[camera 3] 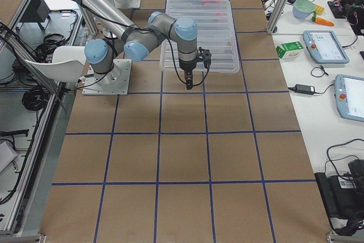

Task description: Place red block in blue tray from box

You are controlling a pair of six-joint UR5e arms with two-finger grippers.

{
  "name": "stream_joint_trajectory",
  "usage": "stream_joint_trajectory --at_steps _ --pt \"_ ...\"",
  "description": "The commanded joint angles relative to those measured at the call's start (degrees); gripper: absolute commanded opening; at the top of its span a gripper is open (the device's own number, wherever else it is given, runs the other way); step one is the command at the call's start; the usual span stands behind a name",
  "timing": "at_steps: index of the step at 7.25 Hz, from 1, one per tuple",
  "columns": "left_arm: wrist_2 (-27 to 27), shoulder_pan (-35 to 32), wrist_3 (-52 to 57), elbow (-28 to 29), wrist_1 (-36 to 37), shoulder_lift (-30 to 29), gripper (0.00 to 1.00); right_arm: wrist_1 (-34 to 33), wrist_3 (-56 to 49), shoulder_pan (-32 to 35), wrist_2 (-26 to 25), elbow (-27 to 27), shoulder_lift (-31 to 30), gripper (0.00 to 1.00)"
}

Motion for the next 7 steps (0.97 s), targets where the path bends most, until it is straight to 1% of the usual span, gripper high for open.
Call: stream_joint_trajectory --at_steps 1,2,3,4,7 --pt "0.03 0.44 0.10 0.02 -1.92 1.44 1.00 0.06 2.33 0.49 1.06 -0.04 0.18 1.00" --pt "0.64 0.70 0.10 -0.07 -2.54 1.80 1.00 0.06 3.82 1.19 2.11 0.05 0.01 1.00" --pt "1.43 0.70 0.10 -0.07 -2.63 1.71 1.00 0.06 5.40 2.94 2.13 0.05 -0.08 1.00" --pt "1.43 0.70 0.01 -0.07 -2.64 1.80 1.00 0.06 5.85 4.17 2.13 0.05 -0.08 1.00" --pt "1.43 0.88 0.10 -0.15 -2.55 1.71 1.00 0.06 11.81 8.30 2.13 0.05 -0.26 1.00"
